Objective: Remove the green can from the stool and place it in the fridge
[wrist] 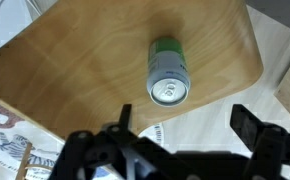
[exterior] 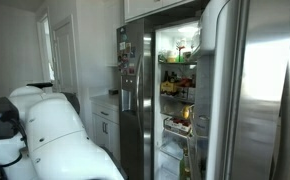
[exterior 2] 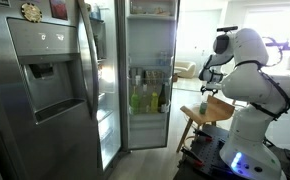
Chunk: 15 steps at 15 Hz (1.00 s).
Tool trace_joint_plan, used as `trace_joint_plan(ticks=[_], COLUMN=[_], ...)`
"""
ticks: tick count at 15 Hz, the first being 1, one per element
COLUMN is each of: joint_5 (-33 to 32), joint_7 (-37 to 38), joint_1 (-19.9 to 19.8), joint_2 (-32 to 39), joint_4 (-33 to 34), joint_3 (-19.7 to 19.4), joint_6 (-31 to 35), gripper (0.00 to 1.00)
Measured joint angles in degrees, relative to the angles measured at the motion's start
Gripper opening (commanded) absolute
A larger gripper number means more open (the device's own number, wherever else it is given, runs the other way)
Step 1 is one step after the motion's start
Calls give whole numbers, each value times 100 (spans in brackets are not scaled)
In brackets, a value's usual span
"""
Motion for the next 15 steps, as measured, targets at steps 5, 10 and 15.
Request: trace_joint_plan(ticks=[5, 10, 15], joint_5=[-31, -56, -76], joint_7=[-58, -57, -51], joint_1=[-22, -20, 13], joint_2=[536, 1021, 1479], joint_4=[526, 1155, 1836], joint_3=[54, 37, 27], joint_6=[-21, -192, -479], gripper=[100, 100, 100])
